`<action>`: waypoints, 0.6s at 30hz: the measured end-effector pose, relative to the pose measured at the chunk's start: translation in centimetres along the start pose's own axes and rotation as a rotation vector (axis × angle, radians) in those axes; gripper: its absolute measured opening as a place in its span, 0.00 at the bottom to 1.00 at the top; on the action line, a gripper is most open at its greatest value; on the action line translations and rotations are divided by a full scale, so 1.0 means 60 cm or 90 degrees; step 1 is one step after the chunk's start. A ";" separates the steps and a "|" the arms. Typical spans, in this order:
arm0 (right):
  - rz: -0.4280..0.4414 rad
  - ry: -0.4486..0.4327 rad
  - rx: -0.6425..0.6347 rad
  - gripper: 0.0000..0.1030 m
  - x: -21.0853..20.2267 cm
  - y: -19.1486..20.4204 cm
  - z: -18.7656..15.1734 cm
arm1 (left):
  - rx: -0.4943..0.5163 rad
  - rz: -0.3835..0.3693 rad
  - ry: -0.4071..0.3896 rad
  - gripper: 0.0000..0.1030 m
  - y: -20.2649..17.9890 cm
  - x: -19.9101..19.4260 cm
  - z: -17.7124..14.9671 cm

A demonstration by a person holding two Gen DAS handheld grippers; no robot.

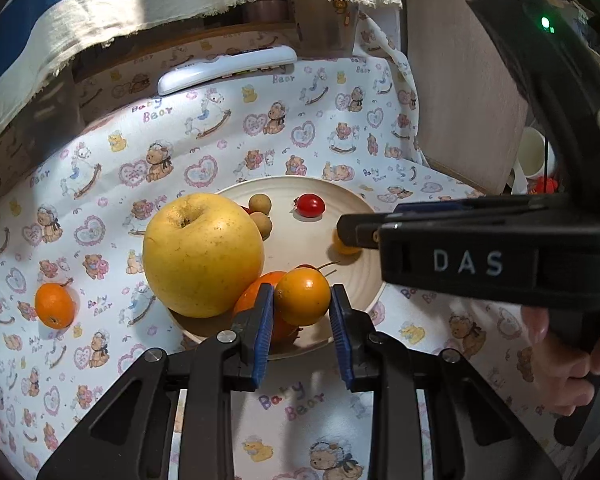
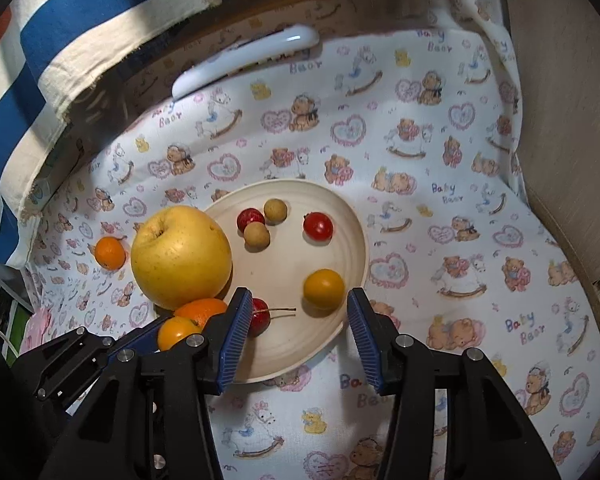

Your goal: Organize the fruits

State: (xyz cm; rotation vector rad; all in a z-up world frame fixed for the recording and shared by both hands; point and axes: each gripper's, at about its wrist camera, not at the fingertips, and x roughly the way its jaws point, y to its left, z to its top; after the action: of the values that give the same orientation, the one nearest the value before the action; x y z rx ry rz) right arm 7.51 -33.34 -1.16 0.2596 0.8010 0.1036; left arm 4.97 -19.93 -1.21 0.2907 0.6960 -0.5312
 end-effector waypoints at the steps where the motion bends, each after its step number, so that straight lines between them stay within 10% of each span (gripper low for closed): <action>1: -0.002 -0.002 -0.002 0.50 -0.001 0.001 0.000 | 0.001 0.002 -0.001 0.26 0.000 -0.001 -0.001; 18: 0.016 -0.075 -0.032 0.50 -0.039 0.015 0.007 | -0.044 0.027 -0.054 0.40 0.036 -0.073 -0.005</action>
State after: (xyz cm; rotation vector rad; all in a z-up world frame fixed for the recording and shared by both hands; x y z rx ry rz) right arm 6.19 -33.01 1.01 0.2262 0.6782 0.1302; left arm 3.21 -16.43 1.69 0.2166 0.6236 -0.4753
